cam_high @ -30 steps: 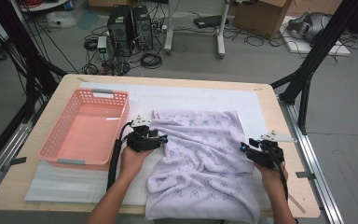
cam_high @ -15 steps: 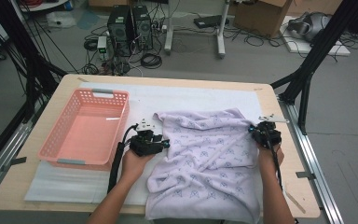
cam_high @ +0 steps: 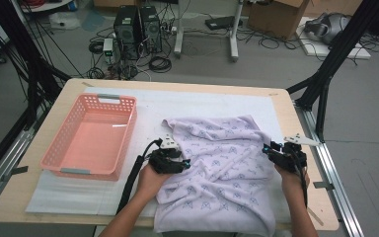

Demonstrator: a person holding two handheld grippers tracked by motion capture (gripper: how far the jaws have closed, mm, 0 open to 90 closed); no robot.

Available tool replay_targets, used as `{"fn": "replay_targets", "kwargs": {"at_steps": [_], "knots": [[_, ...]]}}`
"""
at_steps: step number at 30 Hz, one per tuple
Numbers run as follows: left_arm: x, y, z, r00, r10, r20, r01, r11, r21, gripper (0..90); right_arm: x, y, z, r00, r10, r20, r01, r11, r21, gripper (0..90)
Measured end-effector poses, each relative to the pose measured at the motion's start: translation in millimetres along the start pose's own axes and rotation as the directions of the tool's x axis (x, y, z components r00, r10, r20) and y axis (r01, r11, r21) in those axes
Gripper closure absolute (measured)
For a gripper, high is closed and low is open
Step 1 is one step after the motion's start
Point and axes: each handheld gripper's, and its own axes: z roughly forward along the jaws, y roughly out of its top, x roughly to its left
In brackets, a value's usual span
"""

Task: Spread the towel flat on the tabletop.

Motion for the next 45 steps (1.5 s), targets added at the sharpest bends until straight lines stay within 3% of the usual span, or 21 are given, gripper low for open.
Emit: {"fn": "replay_targets", "kwargs": {"at_steps": [2,3,5,6,8,10,13,16,19,21,23,25,29,30,32,35,38,40,42,44,45], "knots": [[1.9,-0.2,-0.8,0.9996,0.029,0.008,-0.029,0.9996,0.001,71.8,2.8,-4.4,-3.6,0.9995,-0.010,-0.031,0.010,1.000,0.002,62.4],[5.3,-0.2,-1.0,0.9996,-0.003,0.027,0.003,1.0000,0.002,86.4,4.4,-6.6,-4.9,0.9988,-0.014,-0.048,0.015,1.000,0.002,61.7],[12.6,-0.1,-4.1,0.9986,-0.017,-0.050,0.017,0.9998,-0.011,86.7,7.1,-11.1,-7.1,0.9965,-0.031,-0.077,0.031,1.000,0.003,61.6],[18.7,-0.4,-6.8,0.9941,-0.040,-0.101,0.037,0.9988,-0.031,86.8,8.4,-13.1,-8.7,0.9955,-0.038,-0.087,0.039,0.999,0.010,61.6],[33.7,-0.3,-14.5,0.9798,-0.095,-0.176,0.082,0.9937,-0.076,87.0,8.9,-16.5,-12.1,0.9937,-0.065,-0.091,0.067,0.998,0.015,61.1],[46.0,1.1,-22.3,0.9602,-0.124,-0.250,0.098,0.9888,-0.112,87.0,8.4,-18.4,-16.6,0.9931,-0.068,-0.096,0.071,0.997,0.032,59.9],[58.1,1.5,-31.2,0.9330,-0.194,-0.303,0.146,0.9737,-0.175,86.7,6.3,-20.9,-23.1,0.9903,-0.053,-0.129,0.058,0.998,0.034,54.2],[59.6,-1.2,-32.1,0.9432,-0.214,-0.254,0.172,0.9690,-0.177,79.7,9.4,-24.4,-20.5,0.9789,-0.052,-0.198,0.066,0.996,0.063,48.0],[54.5,-5.6,-34.7,0.9579,-0.245,-0.150,0.215,0.9576,-0.191,58.7,20.4,-25.6,-10.0,0.9521,-0.067,-0.299,0.095,0.992,0.083,47.1],[49.5,-7.5,-36.8,0.9675,-0.232,-0.101,0.213,0.9619,-0.172,48.5,28.8,-24.5,-1.3,0.9358,-0.063,-0.347,0.105,0.989,0.104,47.6],[43.2,-9.8,-35.5,0.9774,-0.192,-0.088,0.180,0.9754,-0.127,46.5,37.8,-23.8,7.2,0.9417,-0.106,-0.319,0.161,0.975,0.150,50.4],[38.5,-10.6,-31.7,0.9846,-0.155,-0.081,0.150,0.9864,-0.068,42.7,41.1,-22.7,11.2,0.9464,-0.122,-0.299,0.174,0.973,0.151,54.4],[30.1,-11.5,-23.8,0.9935,-0.079,-0.082,0.078,0.9969,-0.007,46.8,41.9,-19.6,9.5,0.9429,-0.167,-0.288,0.215,0.966,0.143,79.2],[27.0,-12.1,-23.1,0.9909,-0.037,-0.130,0.036,0.9993,-0.007,52.7,39.6,-17.6,10.4,0.9436,-0.164,-0.288,0.211,0.967,0.143,81.2],[23.3,-15.1,-23.0,0.9805,0.016,-0.196,-0.019,0.9997,-0.016,75.7,33.1,-13.0,13.1,0.9604,-0.165,-0.225,0.199,0.970,0.140,82.6],[28.0,-12.7,-22.5,0.9800,-0.032,-0.196,0.027,0.9993,-0.027,85.5,23.4,-5.1,24.6,0.9724,-0.188,-0.138,0.209,0.966,0.153,83.4],[36.3,-7.2,-22.0,0.9617,-0.081,-0.262,0.063,0.9950,-0.078,86.4,20.1,6.3,37.3,0.9746,-0.218,-0.051,0.223,0.966,0.132,83.5],[45.8,-4.2,-21.7,0.9481,-0.127,-0.291,0.093,0.9875,-0.127,86.4,18.5,15.2,44.3,0.9688,-0.245,0.033,0.240,0.964,0.116,83.5],[55.2,-0.5,-21.5,0.9383,-0.161,-0.306,0.122,0.9823,-0.143,86.7,14.8,21.9,50.3,0.9681,-0.234,0.090,0.226,0.970,0.086,83.5],[58.1,2.3,-21.1,0.9398,-0.195,-0.281,0.148,0.9724,-0.180,86.4,13.6,27.1,52.8,0.9653,-0.216,0.147,0.211,0.976,0.050,83.2],[56.9,2.6,-20.8,0.9433,-0.187,-0.274,0.137,0.9719,-0.191,85.7,15.0,29.4,52.4,0.9652,-0.194,0.175,0.193,0.981,0.027,82.2]]}}
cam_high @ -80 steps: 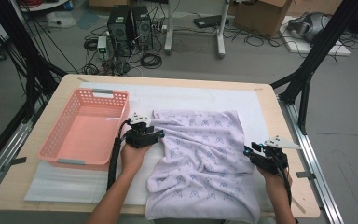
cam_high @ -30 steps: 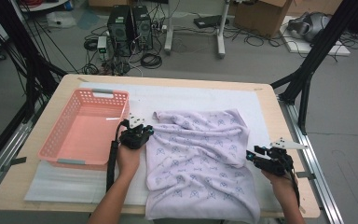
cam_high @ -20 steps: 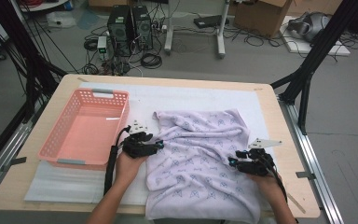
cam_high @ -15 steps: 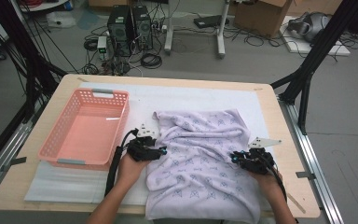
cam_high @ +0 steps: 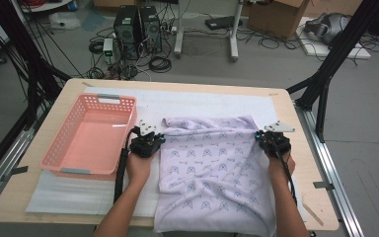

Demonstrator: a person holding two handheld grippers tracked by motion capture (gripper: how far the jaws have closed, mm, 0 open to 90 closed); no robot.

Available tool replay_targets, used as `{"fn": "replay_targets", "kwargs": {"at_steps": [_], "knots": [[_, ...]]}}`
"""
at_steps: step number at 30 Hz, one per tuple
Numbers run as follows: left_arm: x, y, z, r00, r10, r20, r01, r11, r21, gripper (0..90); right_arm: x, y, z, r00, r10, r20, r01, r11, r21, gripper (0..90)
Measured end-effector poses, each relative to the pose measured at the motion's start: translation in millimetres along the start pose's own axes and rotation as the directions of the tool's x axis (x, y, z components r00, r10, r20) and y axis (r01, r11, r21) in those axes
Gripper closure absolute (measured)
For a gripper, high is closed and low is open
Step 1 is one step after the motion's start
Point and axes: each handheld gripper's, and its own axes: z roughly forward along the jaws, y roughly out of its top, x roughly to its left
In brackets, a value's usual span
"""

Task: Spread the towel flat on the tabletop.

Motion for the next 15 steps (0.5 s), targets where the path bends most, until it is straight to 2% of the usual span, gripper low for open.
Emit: {"fn": "replay_targets", "kwargs": {"at_steps": [1,2,4,6,9,12,13,14,15], "knots": [[-1.6,0.0,-0.3,1.0000,0.004,0.004,-0.004,1.0000,-0.002,84.1,0.5,1.6,-0.6,0.9997,0.024,0.004,-0.024,1.000,-0.016,78.7],[-1.1,-0.1,-1.5,0.9998,-0.002,0.019,0.002,1.0000,0.001,79.4,0.1,2.7,-0.7,0.9986,0.050,-0.015,-0.050,0.999,-0.021,72.2],[0.3,-1.0,-3.4,0.9957,-0.054,0.076,0.052,0.9985,0.017,59.5,-0.1,3.1,-4.9,0.9953,0.086,-0.044,-0.087,0.996,-0.014,62.9],[-2.6,-4.5,-8.7,0.9915,-0.057,0.117,0.054,0.9982,0.028,48.0,-1.9,1.2,-14.1,0.9920,0.102,-0.074,-0.104,0.994,-0.023,57.4],[-8.8,-12.6,-19.9,0.9898,-0.033,0.138,0.025,0.9977,0.064,44.3,-2.0,-6.5,-33.0,0.9847,0.133,-0.113,-0.139,0.989,-0.055,54.3],[-10.4,-22.6,-31.9,0.9788,-0.068,0.193,0.059,0.9969,0.051,43.5,-1.2,-16.3,-48.8,0.9812,0.122,-0.150,-0.131,0.990,-0.055,54.2],[-10.9,-25.6,-34.6,0.9770,-0.062,0.204,0.050,0.9967,0.064,43.5,-0.4,-22.0,-56.2,0.9761,0.130,-0.174,-0.142,0.988,-0.062,54.5],[-11.3,-29.1,-36.3,0.9747,-0.069,0.213,0.053,0.9955,0.079,43.4,-0.1,-27.1,-60.9,0.9665,0.139,-0.215,-0.155,0.986,-0.055,54.5],[-11.7,-32.7,-36.5,0.9703,-0.078,0.229,0.058,0.9940,0.093,42.9,1.1,-32.5,-64.5,0.9614,0.137,-0.239,-0.151,0.988,-0.041,54.5]]}}
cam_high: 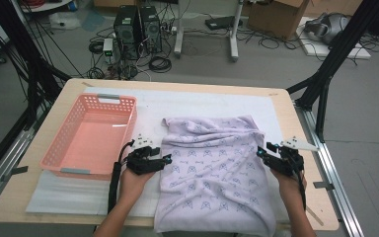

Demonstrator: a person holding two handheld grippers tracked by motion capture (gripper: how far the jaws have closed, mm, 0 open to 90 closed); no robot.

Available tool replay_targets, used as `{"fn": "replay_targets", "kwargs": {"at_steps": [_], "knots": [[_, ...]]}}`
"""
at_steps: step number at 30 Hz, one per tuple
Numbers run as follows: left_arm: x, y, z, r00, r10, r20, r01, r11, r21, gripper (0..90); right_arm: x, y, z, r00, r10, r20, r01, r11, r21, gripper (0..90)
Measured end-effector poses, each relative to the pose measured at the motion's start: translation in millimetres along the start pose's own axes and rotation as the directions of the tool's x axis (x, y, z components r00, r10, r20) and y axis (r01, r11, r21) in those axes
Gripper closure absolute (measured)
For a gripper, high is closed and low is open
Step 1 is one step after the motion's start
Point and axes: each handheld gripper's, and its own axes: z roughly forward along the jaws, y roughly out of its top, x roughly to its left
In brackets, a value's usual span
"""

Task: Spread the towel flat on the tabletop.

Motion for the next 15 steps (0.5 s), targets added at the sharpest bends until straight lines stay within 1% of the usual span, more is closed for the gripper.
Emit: {"fn": "replay_targets", "kwargs": {"at_steps": [1,2,4,5,6,7,8,9,10,11,12,13,14,15], "knots": [[-0.6,-2.0,1.5,0.9999,-0.001,0.013,0.001,0.9998,0.019,42.6,1.6,-5.8,-2.0,0.9999,-0.009,-0.009,0.010,1.000,0.020,54.5],[-2.5,-1.6,2.4,0.9996,0.018,0.022,-0.018,0.9993,0.032,42.4,2.8,-11.3,-2.8,0.9995,-0.018,-0.025,0.019,0.999,0.047,54.2],[-7.9,-0.6,5.5,0.9983,0.036,0.046,-0.038,0.9983,0.044,42.5,5.1,-21.3,-1.6,0.9979,-0.035,-0.054,0.041,0.994,0.104,52.9],[-12.5,-0.4,8.9,0.9970,0.067,0.039,-0.070,0.9947,0.075,43.9,5.9,-24.6,0.5,0.9958,-0.055,-0.074,0.064,0.989,0.135,53.0],[-19.6,-0.4,10.3,0.9916,0.128,-0.014,-0.127,0.9882,0.087,46.9,6.5,-27.2,2.7,0.9936,-0.079,-0.081,0.091,0.983,0.159,53.1],[-26.5,-1.3,11.5,0.9789,0.192,-0.071,-0.184,0.9780,0.098,54.1,6.9,-29.6,4.7,0.9930,-0.082,-0.085,0.096,0.980,0.173,53.7],[-27.6,-0.5,11.9,0.9744,0.219,-0.048,-0.214,0.9718,0.099,61.4,6.9,-31.7,7.3,0.9928,-0.075,-0.094,0.091,0.980,0.179,53.7],[-27.1,1.3,12.3,0.9759,0.215,-0.035,-0.211,0.9720,0.104,80.7,7.2,-33.1,8.7,0.9927,-0.075,-0.094,0.090,0.981,0.174,54.6],[-26.3,3.7,13.3,0.9773,0.208,-0.042,-0.202,0.9727,0.114,84.6,7.4,-32.6,9.1,0.9932,-0.073,-0.091,0.088,0.981,0.172,55.1],[-25.4,5.8,13.8,0.9728,0.218,-0.078,-0.209,0.9712,0.115,85.3,7.8,-32.0,9.6,0.9939,-0.064,-0.090,0.079,0.981,0.176,57.1],[-21.8,7.8,13.0,0.9679,0.218,-0.126,-0.206,0.9736,0.098,85.6,9.3,-31.8,9.5,0.9949,-0.055,-0.084,0.069,0.982,0.177,61.1],[-15.4,9.3,11.7,0.9695,0.180,-0.166,-0.173,0.9833,0.057,85.8,11.3,-31.6,9.5,0.9935,-0.056,-0.099,0.073,0.981,0.179,62.9],[-8.0,10.1,10.0,0.9708,0.136,-0.198,-0.134,0.9907,0.023,85.9,14.1,-30.9,9.6,0.9905,-0.068,-0.120,0.089,0.980,0.180,69.4],[-0.6,10.3,8.7,0.9699,0.112,-0.216,-0.113,0.9936,0.012,86.0,17.3,-30.4,9.6,0.9865,-0.088,-0.138,0.113,0.976,0.185,75.6]]}}
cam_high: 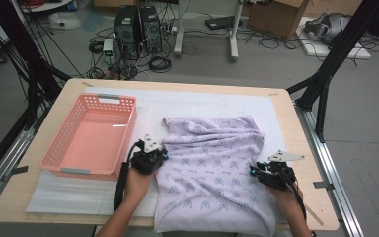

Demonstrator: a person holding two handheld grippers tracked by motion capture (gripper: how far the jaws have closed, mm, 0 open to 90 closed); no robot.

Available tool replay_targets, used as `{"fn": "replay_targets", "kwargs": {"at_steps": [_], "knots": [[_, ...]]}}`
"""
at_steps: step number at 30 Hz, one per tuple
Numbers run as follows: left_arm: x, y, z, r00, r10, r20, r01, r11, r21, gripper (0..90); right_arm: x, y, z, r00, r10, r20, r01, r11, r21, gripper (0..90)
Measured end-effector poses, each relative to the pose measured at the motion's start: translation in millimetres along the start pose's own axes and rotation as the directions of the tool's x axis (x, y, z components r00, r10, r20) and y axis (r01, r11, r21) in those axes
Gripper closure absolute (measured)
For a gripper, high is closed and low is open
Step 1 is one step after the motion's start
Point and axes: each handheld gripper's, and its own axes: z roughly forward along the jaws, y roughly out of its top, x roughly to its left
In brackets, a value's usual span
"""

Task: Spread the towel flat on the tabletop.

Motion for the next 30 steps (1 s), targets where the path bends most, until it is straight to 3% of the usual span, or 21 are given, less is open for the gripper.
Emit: {"fn": "replay_targets", "kwargs": {"at_steps": [2,4,6,7,8,9,10,11,12,14,15,17,20,23,25,28,30], "knots": [[6.4,-1.8,3.6,0.9995,-0.030,-0.001,0.030,0.9994,0.019,86.0,3.4,1.7,2.5,0.9993,-0.032,-0.017,0.032,0.999,-0.001,82.6],[3.8,-0.2,4.0,1.0000,-0.003,-0.002,0.003,1.0000,0.009,85.8,2.2,4.0,5.4,0.9992,-0.037,0.016,0.037,0.999,-0.012,84.8],[2.1,0.2,4.5,1.0000,0.000,0.001,0.000,1.0000,0.003,85.2,-1.8,6.9,9.5,0.9927,-0.046,0.111,0.049,0.999,-0.022,85.2],[2.7,0.1,3.5,0.9999,-0.009,0.014,0.009,0.9999,-0.006,82.7,-3.6,8.4,11.1,0.9804,-0.053,0.190,0.058,0.998,-0.020,85.3],[3.8,0.1,2.1,0.9985,-0.038,0.041,0.038,0.9992,-0.008,73.8,-5.9,9.1,12.0,0.9657,-0.054,0.254,0.061,0.998,-0.021,85.2],[4.5,-0.1,-0.8,0.9960,-0.060,0.067,0.060,0.9982,-0.006,64.1,-10.1,8.9,12.5,0.9596,-0.025,0.280,0.036,0.999,-0.035,84.8],[3.9,-1.1,-4.7,0.9933,-0.065,0.095,0.067,0.9977,-0.015,56.9,-14.9,8.3,12.5,0.9647,0.024,0.262,-0.013,0.999,-0.044,82.5],[2.8,-2.9,-9.5,0.9925,-0.051,0.111,0.055,0.9980,-0.030,54.1,-16.8,8.0,11.3,0.9652,0.046,0.257,-0.033,0.998,-0.054,76.4],[1.4,-5.1,-14.1,0.9898,-0.048,0.134,0.054,0.9977,-0.042,52.1,-16.2,7.8,8.6,0.9613,0.059,0.269,-0.043,0.997,-0.066,71.0],[0.8,-10.0,-22.5,0.9768,-0.071,0.202,0.080,0.9961,-0.036,46.2,-15.9,6.5,0.3,0.9670,0.078,0.242,-0.053,0.993,-0.109,64.2],[0.5,-13.4,-27.2,0.9702,-0.080,0.229,0.090,0.9953,-0.035,45.1,-15.9,5.9,-4.6,0.9712,0.093,0.219,-0.067,0.990,-0.123,61.3],[-2.7,-21.0,-36.4,0.9626,-0.096,0.253,0.110,0.9930,-0.042,44.5,-15.4,3.7,-13.5,0.9744,0.108,0.197,-0.082,0.987,-0.138,57.3],[-10.3,-27.4,-44.6,0.9522,-0.083,0.294,0.087,0.9962,0.000,43.6,-12.6,-2.3,-24.4,0.9825,0.121,0.142,-0.101,0.985,-0.138,52.4],[-17.9,-36.9,-53.7,0.9454,-0.091,0.313,0.092,0.9957,0.009,44.1,-6.6,-13.3,-32.3,0.9890,0.114,0.095,-0.103,0.988,-0.113,50.1],[-23.4,-44.3,-59.1,0.9451,-0.102,0.311,0.100,0.9947,0.020,44.9,-2.3,-21.7,-38.1,0.9908,0.103,0.088,-0.094,0.991,-0.097,49.4],[-34.1,-54.1,-62.3,0.9347,-0.124,0.333,0.110,0.9921,0.060,46.9,3.3,-31.6,-48.1,0.9912,0.113,0.070,-0.106,0.990,-0.091,49.0],[-42.3,-56.5,-64.3,0.9429,-0.101,0.317,0.089,0.9947,0.052,46.1,7.6,-37.6,-53.1,0.9932,0.098,0.063,-0.093,0.992,-0.083,49.7]]}}
